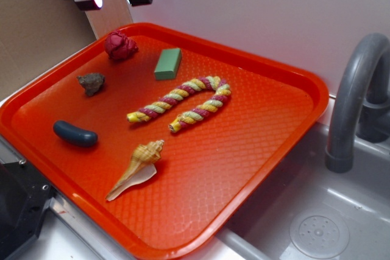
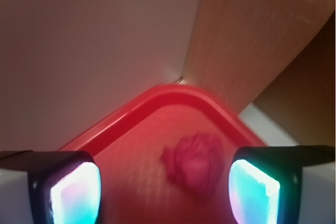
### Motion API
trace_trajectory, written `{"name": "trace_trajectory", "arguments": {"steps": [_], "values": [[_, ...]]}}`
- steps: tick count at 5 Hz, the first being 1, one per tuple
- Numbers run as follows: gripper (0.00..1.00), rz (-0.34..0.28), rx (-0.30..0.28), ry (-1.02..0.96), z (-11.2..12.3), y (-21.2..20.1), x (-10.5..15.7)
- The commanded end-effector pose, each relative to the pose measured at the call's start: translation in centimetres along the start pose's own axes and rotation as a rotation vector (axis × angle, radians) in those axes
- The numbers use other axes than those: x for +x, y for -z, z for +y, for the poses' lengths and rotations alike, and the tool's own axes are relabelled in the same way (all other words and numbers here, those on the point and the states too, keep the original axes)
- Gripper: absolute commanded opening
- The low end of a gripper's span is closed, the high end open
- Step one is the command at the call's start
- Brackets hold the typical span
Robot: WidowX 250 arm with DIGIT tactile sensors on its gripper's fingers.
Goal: Grab the red paper.
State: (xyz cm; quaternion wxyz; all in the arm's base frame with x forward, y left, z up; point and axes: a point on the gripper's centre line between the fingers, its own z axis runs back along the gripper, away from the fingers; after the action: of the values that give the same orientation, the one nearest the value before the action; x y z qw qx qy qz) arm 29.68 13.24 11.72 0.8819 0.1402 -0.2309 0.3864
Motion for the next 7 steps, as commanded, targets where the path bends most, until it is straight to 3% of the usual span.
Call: {"name": "trace_trajectory", "arguments": {"steps": [1, 2, 3, 4, 5, 6, 7], "values": [[1.0, 0.02, 0.037, -0.012, 3.4, 2.2, 1.3], [1.0, 0.085, 0.04, 0.002, 3.0, 4.1, 0.2], [1.0, 0.126, -0.011, -0.019, 1.7, 6.1, -1.3], [0.0, 0.124, -0.042, -0.02, 0.2, 7.2, -1.9], [0.0, 0.144, -0.064, 0.031, 0.5, 5.7, -1.5], [0.0, 0.297, -0.064, 0.222, -0.2, 1.0, -1.8], [0.0, 0.429, -0.087, 0.447, -1.3, -3.9, -4.4]]}}
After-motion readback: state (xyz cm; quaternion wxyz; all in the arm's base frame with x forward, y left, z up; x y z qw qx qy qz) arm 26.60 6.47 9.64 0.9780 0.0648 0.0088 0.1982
